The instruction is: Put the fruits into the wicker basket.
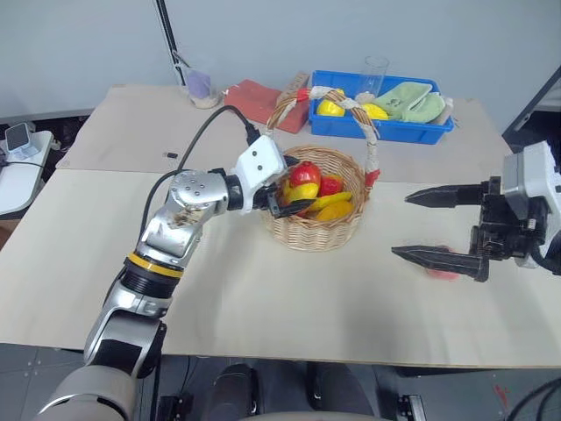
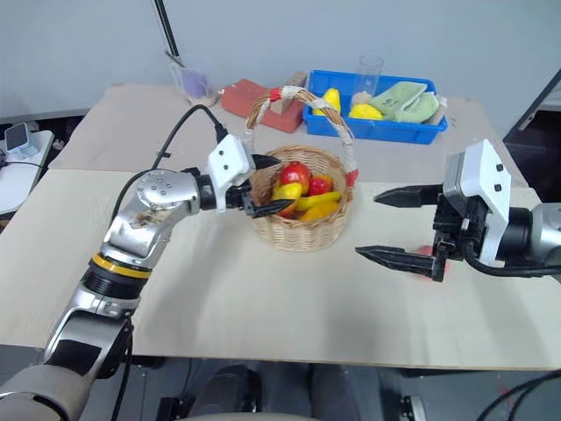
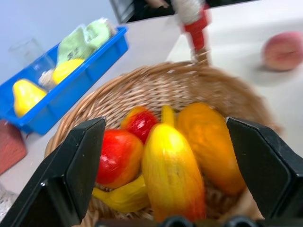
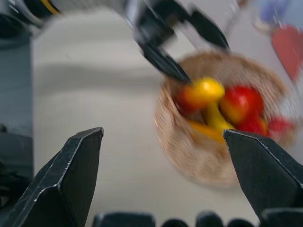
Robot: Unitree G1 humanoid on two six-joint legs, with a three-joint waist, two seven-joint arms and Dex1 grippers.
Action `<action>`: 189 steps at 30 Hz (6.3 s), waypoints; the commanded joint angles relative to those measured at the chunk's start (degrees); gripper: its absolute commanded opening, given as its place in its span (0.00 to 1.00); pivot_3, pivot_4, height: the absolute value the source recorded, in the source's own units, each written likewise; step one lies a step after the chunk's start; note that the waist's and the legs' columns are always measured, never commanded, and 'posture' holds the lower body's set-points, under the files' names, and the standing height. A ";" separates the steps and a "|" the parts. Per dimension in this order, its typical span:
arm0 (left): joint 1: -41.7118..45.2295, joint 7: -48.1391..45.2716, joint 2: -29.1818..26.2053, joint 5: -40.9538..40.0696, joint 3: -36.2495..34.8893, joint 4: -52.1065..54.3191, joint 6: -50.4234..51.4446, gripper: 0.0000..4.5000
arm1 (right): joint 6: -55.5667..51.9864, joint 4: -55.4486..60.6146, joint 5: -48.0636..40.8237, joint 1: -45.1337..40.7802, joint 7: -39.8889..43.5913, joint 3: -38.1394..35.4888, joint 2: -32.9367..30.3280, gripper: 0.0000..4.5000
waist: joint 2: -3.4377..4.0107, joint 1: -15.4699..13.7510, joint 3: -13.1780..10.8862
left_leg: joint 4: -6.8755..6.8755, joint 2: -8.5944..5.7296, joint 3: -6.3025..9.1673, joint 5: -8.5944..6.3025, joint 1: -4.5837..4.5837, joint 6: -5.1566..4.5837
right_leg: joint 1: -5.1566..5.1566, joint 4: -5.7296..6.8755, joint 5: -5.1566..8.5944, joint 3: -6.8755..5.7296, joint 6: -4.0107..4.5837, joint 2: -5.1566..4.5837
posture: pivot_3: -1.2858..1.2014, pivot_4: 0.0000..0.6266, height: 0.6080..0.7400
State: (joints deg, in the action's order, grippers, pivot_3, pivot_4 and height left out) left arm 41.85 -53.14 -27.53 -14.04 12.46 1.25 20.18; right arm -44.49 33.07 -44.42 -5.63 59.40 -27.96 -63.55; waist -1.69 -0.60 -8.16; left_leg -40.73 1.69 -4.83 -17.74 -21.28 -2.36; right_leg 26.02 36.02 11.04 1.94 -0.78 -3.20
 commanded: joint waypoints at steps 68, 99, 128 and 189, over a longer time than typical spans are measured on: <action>-17.91 -14.40 -21.74 -27.28 -22.72 22.40 10.93 1.00 | 2.91 -14.21 26.25 -35.08 -30.06 40.44 32.74 0.63 | -0.03 0.81 -0.03 | -0.03 -0.05 -0.10 0.01 -0.04 0.02 | 0.13 0.06 0.01 0.07 0.03 0.03 | 0.52 0.24 0.72; -13.61 -14.00 -19.56 -28.03 -19.09 19.97 11.21 1.00 | 0.36 -5.94 13.04 -17.87 -23.72 15.33 22.43 1.00 | -0.02 1.54 -0.03 | -0.01 0.01 -0.06 0.01 0.06 0.03 | 0.09 0.07 0.02 0.16 0.03 0.25 | 0.52 0.24 0.72; -12.98 -10.18 -16.64 -28.57 -19.25 20.90 11.35 1.00 | 6.64 -19.72 18.17 -24.14 -26.36 18.15 31.05 0.02 | 0.00 1.15 -0.02 | 0.01 0.02 -0.06 0.01 0.01 0.03 | 0.10 0.06 0.01 0.14 0.05 0.18 | 0.52 0.24 0.72; -37.51 -3.87 -29.28 -14.14 -32.80 19.00 10.99 1.00 | 12.67 -17.11 13.69 -3.54 7.26 6.93 -1.87 0.99 | 0.12 0.03 -0.01 | 0.25 0.24 -0.20 0.01 0.15 0.03 | 0.12 -0.05 0.07 0.51 0.06 0.43 | 0.52 0.24 0.72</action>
State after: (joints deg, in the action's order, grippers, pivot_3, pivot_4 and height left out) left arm 2.99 -57.31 -56.21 -27.23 -19.77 19.39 30.87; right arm -32.81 15.38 -30.53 -8.32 66.36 -19.78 -65.00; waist -1.57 -0.57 -8.18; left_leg -40.48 1.93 -5.04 -17.74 -21.13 -2.33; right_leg 26.14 35.98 11.11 2.45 -0.72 -2.77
